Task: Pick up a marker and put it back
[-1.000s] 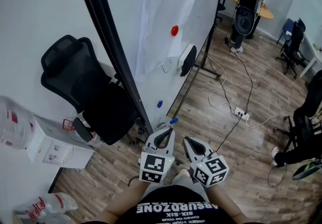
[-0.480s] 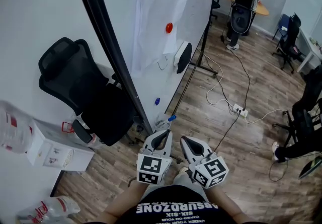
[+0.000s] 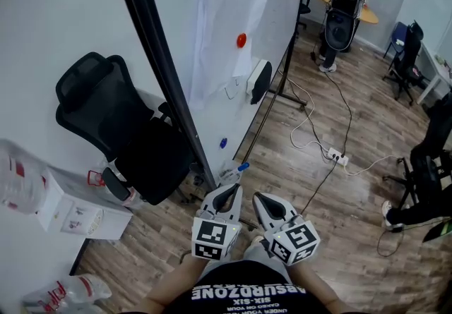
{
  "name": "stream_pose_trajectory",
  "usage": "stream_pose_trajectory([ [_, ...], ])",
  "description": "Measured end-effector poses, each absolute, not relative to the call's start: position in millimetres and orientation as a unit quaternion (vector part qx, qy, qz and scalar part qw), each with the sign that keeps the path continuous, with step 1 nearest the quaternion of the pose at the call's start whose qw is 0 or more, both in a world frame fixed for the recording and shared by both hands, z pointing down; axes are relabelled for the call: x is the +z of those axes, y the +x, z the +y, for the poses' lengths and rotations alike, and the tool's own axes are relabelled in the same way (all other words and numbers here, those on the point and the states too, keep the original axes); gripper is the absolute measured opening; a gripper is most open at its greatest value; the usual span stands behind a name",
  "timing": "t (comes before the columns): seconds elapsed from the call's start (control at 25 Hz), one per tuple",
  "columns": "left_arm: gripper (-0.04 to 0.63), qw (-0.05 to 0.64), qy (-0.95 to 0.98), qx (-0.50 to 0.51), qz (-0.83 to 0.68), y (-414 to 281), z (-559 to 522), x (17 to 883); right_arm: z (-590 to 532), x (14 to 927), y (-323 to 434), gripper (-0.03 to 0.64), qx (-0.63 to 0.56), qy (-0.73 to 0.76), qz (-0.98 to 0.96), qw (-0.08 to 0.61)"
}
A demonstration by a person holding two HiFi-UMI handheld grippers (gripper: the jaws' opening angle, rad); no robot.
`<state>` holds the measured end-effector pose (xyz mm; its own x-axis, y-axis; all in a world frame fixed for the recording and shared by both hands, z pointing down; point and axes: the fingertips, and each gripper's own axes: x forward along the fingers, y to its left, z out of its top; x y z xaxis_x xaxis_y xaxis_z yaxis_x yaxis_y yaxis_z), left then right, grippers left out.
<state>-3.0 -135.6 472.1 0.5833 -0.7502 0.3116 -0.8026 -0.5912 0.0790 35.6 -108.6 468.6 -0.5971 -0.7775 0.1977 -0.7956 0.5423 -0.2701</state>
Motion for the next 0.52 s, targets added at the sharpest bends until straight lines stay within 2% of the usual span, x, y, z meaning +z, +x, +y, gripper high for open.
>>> stream_pose_trajectory([
  [0.52,0.008,0.109,0.881,0.127,-0.443,-4.8,-132.0,476.3,-106.8,469.1,32.0,-0.003,0.169,0.436,-0.883,0.029],
])
